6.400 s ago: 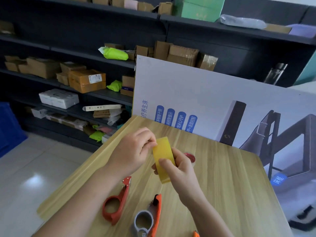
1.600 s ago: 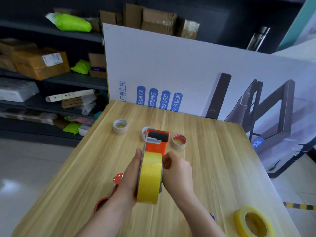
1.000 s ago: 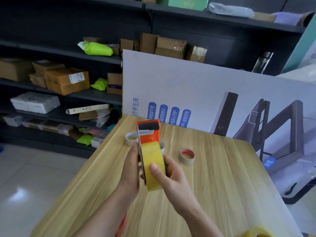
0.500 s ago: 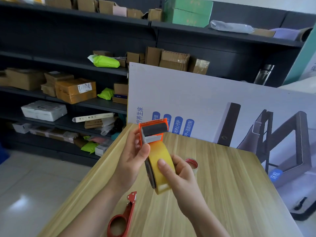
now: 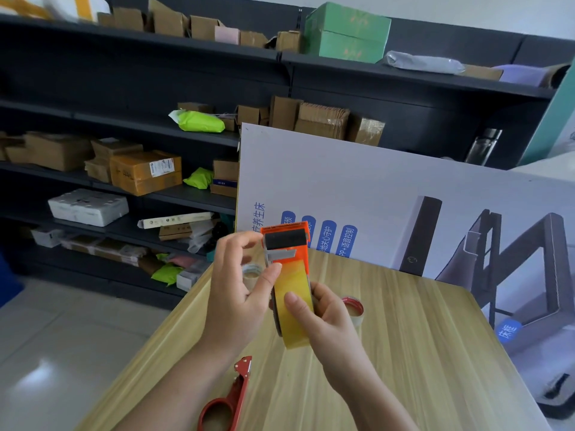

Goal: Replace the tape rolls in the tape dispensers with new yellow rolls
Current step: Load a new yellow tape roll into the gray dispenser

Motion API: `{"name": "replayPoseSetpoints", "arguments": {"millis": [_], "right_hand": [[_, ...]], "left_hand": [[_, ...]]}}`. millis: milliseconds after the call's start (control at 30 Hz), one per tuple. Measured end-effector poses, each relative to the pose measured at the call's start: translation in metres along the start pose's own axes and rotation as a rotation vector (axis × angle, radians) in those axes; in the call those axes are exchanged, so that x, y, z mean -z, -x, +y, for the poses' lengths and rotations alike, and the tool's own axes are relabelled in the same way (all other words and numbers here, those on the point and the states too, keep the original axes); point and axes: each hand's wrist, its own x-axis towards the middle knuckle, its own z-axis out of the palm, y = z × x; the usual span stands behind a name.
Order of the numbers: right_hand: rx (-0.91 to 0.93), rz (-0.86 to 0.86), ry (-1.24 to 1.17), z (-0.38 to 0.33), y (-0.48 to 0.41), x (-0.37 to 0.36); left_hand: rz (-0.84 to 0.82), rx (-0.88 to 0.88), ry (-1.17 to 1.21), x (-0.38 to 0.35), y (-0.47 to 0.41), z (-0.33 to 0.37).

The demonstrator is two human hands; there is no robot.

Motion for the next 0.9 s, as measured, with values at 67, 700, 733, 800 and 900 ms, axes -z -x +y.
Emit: {"name": "replayPoseSetpoints", "arguments": {"millis": [67,700,733,800,900], "right_hand": [[0.013,-0.007,0.005,0.0,-0.001,-0.001],[-0.075,-0.035,0.146,0.001,-0.006,0.003],[-0.104,-0.056,0.129,-0.001,-0.006,0.004],[-0.144,-0.089,0.124,-0.004,-0.008,0.007],[-0.194,-0.138,0.18,-0.008,-0.009,0.011]], "left_hand": [[-0.007,-0.207,-0.217,0.004,0.0,0.0],[-0.218,-0.792,-0.875,0.012,-0.022,0.007],[-0.259,-0.835,-0.882,0.013,-0.026,0.007],[-0.335,-0.888,-0.898,0.015,-0.033,0.009],[-0.405,-0.919,-0.96,0.013,-0.043,0.016]]}}
